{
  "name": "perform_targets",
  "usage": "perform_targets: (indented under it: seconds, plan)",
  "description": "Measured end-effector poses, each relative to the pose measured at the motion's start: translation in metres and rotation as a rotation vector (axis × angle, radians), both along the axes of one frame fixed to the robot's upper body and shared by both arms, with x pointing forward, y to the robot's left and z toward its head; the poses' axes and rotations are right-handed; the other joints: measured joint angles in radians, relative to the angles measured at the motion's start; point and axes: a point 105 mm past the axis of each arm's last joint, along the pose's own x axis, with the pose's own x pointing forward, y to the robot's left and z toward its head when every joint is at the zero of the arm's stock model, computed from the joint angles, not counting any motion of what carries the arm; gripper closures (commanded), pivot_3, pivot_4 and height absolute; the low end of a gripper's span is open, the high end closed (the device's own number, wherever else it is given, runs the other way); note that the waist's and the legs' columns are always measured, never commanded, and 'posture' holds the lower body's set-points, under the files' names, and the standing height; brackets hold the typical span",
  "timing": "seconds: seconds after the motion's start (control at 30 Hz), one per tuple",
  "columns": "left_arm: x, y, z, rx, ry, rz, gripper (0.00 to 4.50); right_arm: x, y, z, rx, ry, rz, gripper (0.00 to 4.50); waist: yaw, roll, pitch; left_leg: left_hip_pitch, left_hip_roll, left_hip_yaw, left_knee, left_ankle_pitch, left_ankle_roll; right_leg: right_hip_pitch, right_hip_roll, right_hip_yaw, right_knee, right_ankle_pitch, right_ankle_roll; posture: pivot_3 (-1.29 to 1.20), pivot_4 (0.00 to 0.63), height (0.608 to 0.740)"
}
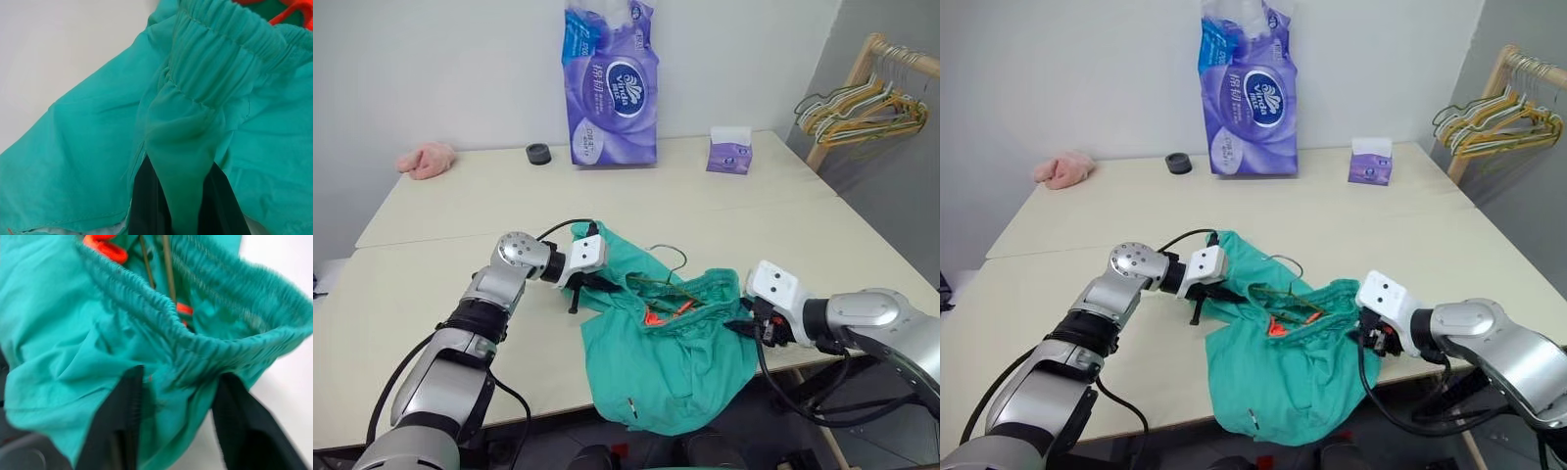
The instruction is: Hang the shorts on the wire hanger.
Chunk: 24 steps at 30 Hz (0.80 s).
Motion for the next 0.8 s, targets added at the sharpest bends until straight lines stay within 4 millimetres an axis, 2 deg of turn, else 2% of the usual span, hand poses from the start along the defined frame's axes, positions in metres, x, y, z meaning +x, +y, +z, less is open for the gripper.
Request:
perform_targets:
  seconds: [0.07, 0.2, 0.33, 0.43, 0.8]
  plan:
    - [0.0, 0.0, 0.0, 0.002, -0.001, -0.001, 4.5, -0.003, -0.006, 0.002, 0.016, 0.008, -0.03, 0.66, 0.001, 0.0, 0.0, 0.0, 0.0, 0.0, 0.0, 0.0, 0.0, 0.0, 0.0, 0.0, 0.0, 0.0, 0.0, -0.25, 0.037, 0.74]
    - [-0.001, -0.001, 0.0, 0.002, -0.003, -0.005, 4.5, -0.011, -0.022, -0.006, 0.084, 0.085, -0.156, 0.66, 0.002, 0.0, 0.0, 0.0, 0.0, 0.0, 0.0, 0.0, 0.0, 0.001, 0.0, 0.0, 0.001, 0.0, 0.0, -0.25, 0.036, 0.74]
    - [-0.001, -0.001, 0.0, 0.001, -0.005, -0.008, 4.5, -0.007, -0.028, -0.013, 0.145, 0.116, -0.257, 0.66, -0.001, 0.0, 0.0, 0.001, 0.0, 0.001, 0.0, 0.0, 0.0, 0.001, 0.0, 0.001, 0.001, 0.0, 0.0, -0.25, 0.036, 0.74]
    - [-0.001, -0.002, 0.0, 0.001, -0.007, -0.01, 4.5, -0.002, -0.02, -0.016, 0.23, 0.16, -0.272, 0.66, -0.006, 0.0, 0.0, 0.001, 0.0, 0.001, 0.0, 0.0, 0.0, 0.001, 0.0, 0.001, 0.001, 0.0, 0.0, -0.25, 0.035, 0.74]
    - [-0.002, -0.004, 0.004, 0.001, -0.008, -0.014, 4.5, 0.013, 0.003, -0.05, 0.144, 0.217, -0.168, 0.66, -0.026, 0.001, -0.001, 0.001, 0.0, 0.0, 0.0, 0.0, 0.0, 0.0, 0.0, 0.0, 0.0, 0.0, 0.001, -0.23, 0.037, 0.74]
